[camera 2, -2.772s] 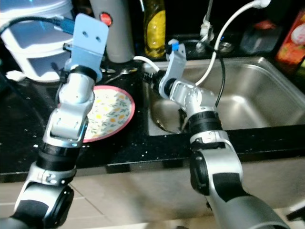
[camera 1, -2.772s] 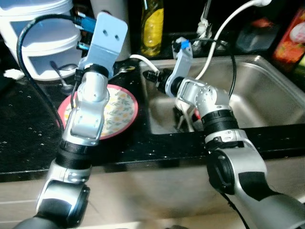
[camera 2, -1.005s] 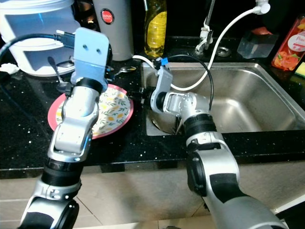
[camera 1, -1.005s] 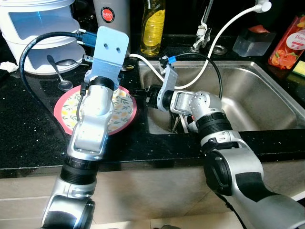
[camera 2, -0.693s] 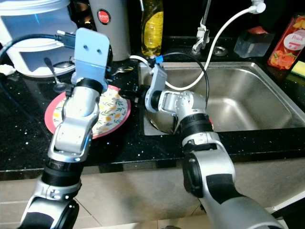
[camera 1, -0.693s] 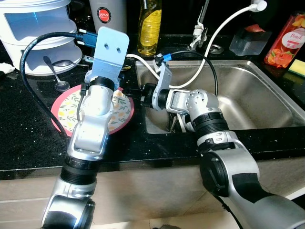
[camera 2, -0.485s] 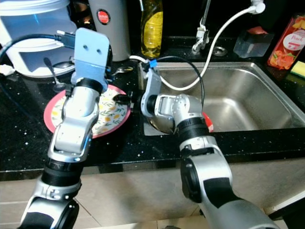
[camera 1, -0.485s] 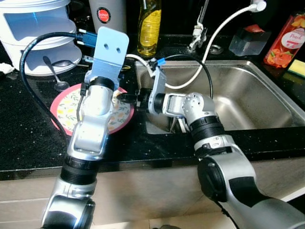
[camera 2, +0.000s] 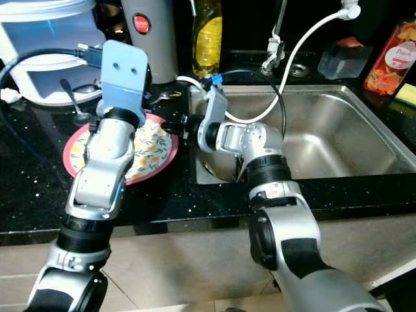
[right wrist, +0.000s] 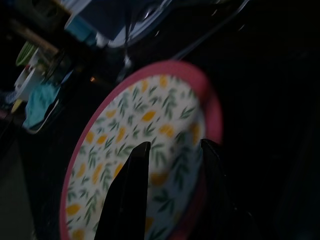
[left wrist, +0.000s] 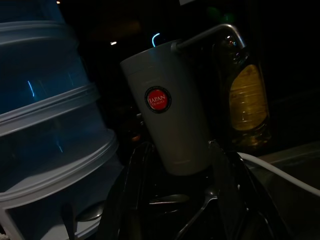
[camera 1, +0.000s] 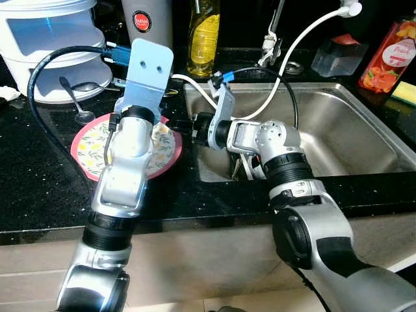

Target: Kitchen organization

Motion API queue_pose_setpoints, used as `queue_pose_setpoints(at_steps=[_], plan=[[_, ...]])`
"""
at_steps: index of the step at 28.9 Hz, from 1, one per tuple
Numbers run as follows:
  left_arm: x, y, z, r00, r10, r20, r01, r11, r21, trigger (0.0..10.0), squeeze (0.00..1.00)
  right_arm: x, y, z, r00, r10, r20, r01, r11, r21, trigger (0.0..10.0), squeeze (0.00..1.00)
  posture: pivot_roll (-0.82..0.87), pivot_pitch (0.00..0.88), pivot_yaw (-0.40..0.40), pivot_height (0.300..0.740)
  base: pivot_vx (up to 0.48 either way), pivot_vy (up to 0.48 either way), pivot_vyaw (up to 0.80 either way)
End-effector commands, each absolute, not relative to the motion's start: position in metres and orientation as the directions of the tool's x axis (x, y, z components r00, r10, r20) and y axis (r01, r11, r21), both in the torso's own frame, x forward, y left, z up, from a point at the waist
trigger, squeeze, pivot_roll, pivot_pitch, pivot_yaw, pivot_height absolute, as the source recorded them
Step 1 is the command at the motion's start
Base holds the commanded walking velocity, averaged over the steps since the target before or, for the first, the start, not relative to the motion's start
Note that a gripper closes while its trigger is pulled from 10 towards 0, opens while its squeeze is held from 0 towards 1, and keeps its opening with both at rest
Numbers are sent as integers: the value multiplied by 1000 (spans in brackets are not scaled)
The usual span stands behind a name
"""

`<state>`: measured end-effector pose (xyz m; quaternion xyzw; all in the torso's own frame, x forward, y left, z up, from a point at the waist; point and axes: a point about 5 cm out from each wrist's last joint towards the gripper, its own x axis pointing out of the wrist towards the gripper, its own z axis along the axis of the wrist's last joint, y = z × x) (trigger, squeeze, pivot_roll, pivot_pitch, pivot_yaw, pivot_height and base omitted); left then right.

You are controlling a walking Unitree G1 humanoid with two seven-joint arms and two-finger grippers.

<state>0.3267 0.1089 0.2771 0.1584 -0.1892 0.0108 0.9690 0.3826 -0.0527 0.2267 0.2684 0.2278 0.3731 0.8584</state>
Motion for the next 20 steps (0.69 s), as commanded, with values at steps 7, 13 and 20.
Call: queue_pose_setpoints(at_steps=[7, 13, 20], plan=[[329, 104, 280, 928, -66, 367, -52, 952, 303, 10000, 0, 388, -71, 221, 682, 701, -208, -455, 629, 631, 10000, 0, 68, 0, -24, 740, 0, 0, 0], [329, 102, 282, 926, -69, 371, -46, 956, 291, 10000, 0, 385, -69, 216, 669, 709, -223, -451, 626, 637, 10000, 0, 67, 0, -23, 740, 0, 0, 0], [329, 102, 281, 927, -70, 368, -44, 956, 291, 10000, 0, 377, -59, 204, 633, 731, -255, -452, 616, 645, 10000, 0, 66, 0, -20, 740, 0, 0, 0]])
